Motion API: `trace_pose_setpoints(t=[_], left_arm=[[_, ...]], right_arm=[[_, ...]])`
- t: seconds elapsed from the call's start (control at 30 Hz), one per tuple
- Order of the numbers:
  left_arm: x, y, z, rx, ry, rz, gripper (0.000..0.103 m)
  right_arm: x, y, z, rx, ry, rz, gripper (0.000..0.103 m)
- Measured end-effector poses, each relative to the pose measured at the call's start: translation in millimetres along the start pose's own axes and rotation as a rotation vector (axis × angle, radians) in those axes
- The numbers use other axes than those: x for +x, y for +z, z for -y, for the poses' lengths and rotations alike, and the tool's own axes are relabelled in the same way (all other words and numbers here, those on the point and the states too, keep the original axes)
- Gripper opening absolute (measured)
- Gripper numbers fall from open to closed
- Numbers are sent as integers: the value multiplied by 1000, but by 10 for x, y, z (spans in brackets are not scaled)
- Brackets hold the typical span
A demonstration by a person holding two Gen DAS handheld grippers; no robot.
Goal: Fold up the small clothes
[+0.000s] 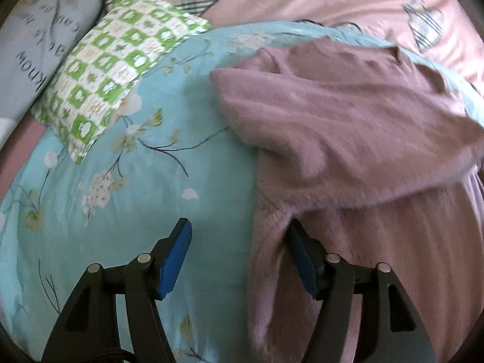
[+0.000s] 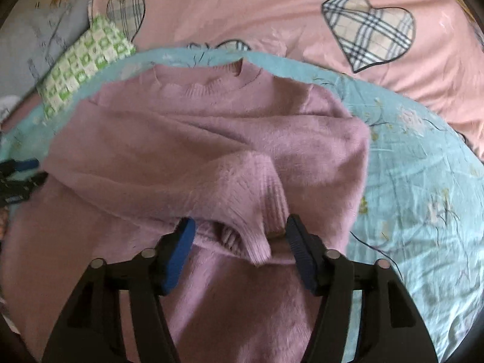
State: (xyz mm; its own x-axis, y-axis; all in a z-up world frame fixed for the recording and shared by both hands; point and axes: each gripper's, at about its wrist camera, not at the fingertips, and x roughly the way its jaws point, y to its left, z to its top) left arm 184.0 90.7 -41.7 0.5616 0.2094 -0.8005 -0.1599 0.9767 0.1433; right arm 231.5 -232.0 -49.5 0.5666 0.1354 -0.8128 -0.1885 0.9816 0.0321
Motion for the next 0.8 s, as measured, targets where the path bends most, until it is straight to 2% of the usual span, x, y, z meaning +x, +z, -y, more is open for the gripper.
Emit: trace_pose_setpoints(t=[0.03, 0.07, 0.1, 0.2, 0.23, 0.27, 0.33, 0.43, 0.5, 0.57, 0.63, 0.8], left_arm=[[19, 29, -32, -29, 8, -1, 48], [29, 58, -68, -62, 0, -5, 41], [36, 83, -99, -92, -16, -7, 39], [20, 82, -103, -151, -24, -7, 35], [8, 68, -93, -163, -27, -4, 33], [2, 60, -88, -171, -26, -4, 32], [-5, 36, -96, -192, -30, -9, 31], [-10, 26, -146, -207, -50, -16, 31], [-2, 26, -183, -205, -69, -28, 31], [-13, 19, -219, -202, -87, -40, 32], [-21, 0, -275, -197, -127, -70, 34], [-192, -150, -356, -158, -206, -121, 34]], right_arm=[[22, 16, 1, 0, -27, -10, 7], [1, 54, 26, 8, -50, 8, 7], [-93, 109, 75, 25, -74, 53, 7], [-587, 256, 180, 48, -165, 269, 7], [-716, 271, 159, 18, -223, 340, 7], [-732, 271, 130, -20, -268, 363, 7], [-573, 267, 105, -73, -276, 312, 7], [-138, 128, 116, -136, -279, 160, 7], [13, 36, 131, -141, -256, 84, 7], [56, -64, 155, -121, -222, 36, 15], [22, -129, 188, -108, -226, 14, 25], [-373, -340, 239, -59, -189, 33, 31]])
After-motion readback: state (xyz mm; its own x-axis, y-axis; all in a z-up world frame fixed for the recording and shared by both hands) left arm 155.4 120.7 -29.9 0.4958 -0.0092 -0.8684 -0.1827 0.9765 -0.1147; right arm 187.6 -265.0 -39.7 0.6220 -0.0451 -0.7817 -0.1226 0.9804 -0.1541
